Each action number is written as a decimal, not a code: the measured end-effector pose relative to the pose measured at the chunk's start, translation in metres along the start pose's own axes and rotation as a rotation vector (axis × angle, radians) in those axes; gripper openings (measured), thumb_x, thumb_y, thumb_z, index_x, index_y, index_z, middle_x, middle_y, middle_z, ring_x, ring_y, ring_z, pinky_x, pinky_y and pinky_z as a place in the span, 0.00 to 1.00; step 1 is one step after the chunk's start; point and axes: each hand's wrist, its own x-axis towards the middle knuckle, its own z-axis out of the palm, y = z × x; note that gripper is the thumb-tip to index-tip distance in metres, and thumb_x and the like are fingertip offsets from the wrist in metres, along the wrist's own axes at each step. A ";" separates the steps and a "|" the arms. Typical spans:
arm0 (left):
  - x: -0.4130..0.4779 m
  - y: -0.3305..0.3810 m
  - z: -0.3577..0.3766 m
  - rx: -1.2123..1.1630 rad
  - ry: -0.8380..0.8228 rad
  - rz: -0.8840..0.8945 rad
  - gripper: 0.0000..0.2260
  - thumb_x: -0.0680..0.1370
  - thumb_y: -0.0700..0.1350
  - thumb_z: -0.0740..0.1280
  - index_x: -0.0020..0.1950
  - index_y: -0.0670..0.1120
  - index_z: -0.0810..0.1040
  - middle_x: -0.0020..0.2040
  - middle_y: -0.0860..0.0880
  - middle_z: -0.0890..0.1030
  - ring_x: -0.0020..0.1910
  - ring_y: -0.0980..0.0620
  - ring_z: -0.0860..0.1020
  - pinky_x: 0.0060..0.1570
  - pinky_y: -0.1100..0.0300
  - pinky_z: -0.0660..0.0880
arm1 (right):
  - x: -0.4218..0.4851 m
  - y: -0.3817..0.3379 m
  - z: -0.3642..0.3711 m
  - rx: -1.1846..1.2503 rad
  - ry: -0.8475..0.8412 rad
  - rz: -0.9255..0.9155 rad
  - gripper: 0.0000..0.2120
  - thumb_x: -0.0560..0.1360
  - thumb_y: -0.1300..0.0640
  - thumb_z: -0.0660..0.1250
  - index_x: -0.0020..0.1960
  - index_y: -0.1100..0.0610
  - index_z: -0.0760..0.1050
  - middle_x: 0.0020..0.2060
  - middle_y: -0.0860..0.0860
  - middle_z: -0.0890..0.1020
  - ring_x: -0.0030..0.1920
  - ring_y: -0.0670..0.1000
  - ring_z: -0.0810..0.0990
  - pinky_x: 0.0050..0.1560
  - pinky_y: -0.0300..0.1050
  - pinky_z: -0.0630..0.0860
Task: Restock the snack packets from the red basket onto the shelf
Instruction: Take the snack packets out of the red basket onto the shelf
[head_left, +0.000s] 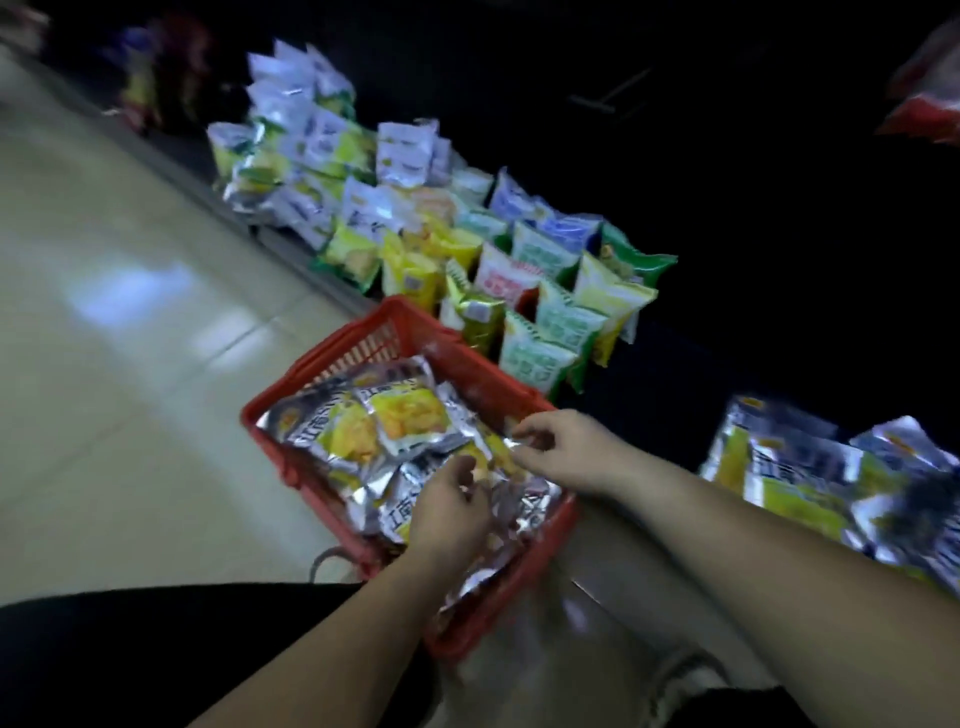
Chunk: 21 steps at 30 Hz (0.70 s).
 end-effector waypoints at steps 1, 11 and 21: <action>0.009 -0.007 -0.005 0.059 0.028 0.001 0.15 0.81 0.43 0.65 0.68 0.45 0.77 0.58 0.49 0.82 0.50 0.60 0.83 0.47 0.66 0.75 | 0.016 -0.005 0.010 -0.037 -0.060 -0.003 0.17 0.76 0.44 0.70 0.63 0.49 0.80 0.46 0.48 0.83 0.46 0.48 0.82 0.47 0.43 0.76; 0.124 -0.065 -0.061 0.018 0.230 -0.416 0.36 0.77 0.63 0.68 0.81 0.58 0.56 0.83 0.44 0.45 0.79 0.32 0.58 0.74 0.34 0.64 | 0.136 0.005 0.090 -0.044 -0.021 -0.010 0.28 0.77 0.33 0.62 0.75 0.38 0.68 0.75 0.49 0.67 0.71 0.52 0.71 0.66 0.46 0.69; 0.132 -0.108 -0.038 -0.100 0.100 -0.342 0.48 0.62 0.80 0.66 0.77 0.71 0.49 0.83 0.53 0.56 0.82 0.37 0.52 0.74 0.30 0.59 | 0.167 0.002 0.118 0.110 -0.058 0.126 0.31 0.73 0.27 0.63 0.74 0.28 0.61 0.81 0.53 0.52 0.75 0.60 0.66 0.72 0.55 0.66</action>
